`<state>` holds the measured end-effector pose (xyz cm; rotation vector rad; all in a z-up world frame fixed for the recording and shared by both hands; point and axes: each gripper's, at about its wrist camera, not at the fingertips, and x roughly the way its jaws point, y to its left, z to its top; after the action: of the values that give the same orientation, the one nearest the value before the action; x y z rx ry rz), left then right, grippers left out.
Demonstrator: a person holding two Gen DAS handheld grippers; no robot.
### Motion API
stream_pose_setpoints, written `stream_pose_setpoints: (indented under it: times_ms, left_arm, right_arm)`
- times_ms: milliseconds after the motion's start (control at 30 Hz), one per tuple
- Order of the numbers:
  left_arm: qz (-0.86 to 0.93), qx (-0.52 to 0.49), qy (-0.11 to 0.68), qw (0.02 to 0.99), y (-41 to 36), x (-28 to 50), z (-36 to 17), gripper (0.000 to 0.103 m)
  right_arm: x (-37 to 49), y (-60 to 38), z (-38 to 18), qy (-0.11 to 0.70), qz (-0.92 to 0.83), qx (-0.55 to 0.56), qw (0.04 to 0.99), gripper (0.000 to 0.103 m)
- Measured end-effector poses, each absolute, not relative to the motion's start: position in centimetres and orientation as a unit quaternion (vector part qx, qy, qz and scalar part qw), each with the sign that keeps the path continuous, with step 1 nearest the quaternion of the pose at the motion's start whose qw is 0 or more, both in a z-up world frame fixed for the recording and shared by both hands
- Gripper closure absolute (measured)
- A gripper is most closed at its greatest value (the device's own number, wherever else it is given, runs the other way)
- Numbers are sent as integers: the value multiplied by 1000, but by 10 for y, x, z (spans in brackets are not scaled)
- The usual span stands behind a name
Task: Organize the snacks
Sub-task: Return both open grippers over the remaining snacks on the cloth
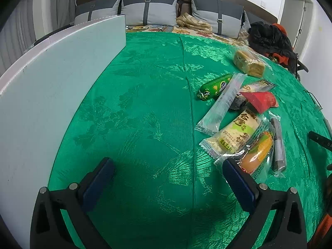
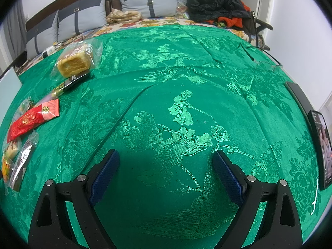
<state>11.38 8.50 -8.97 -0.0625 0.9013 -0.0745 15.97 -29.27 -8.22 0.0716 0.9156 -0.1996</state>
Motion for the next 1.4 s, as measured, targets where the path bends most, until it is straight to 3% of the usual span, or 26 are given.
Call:
stream_pose_setpoints:
  times_ms: [1067,1267,1400]
  left_arm:
    - [-35,-27,437,899,85,115,-89,0]
    - [-62,-79,419,903,100,111,-86,0]
    - [-72,-93,414,903,104,111,-85,0]
  right_arm:
    - [161,-293,-83,442,-95,37,891,9]
    - [169,-289,-84,456,-92,33,885,6]
    - [167,-257,-68,488,-26,138,861,8]
